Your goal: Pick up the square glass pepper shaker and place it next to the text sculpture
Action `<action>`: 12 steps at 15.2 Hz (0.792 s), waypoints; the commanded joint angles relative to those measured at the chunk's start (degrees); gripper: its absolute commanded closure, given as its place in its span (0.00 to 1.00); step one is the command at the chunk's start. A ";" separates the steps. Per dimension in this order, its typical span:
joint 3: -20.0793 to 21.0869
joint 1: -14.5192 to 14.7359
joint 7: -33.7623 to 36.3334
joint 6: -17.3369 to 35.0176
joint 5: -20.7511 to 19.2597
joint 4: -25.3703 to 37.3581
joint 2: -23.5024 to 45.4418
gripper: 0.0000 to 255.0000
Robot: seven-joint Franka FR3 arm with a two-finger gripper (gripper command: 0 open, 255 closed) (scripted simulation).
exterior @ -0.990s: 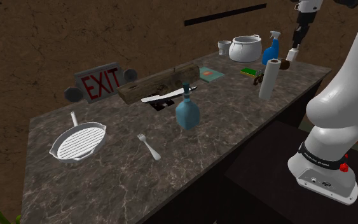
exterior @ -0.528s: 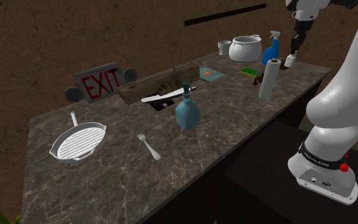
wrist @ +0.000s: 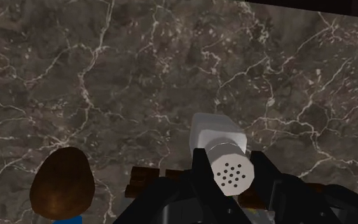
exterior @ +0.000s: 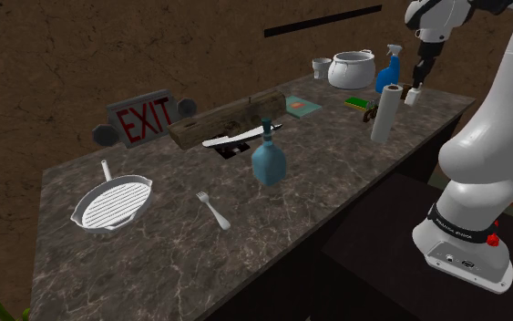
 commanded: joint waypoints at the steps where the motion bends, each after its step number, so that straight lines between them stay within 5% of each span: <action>1: 0.05 -0.10 -0.29 1.53 0.38 -0.97 0.61 1.00; 12: 0.34 -0.36 -1.10 5.77 1.59 -3.50 2.56 1.00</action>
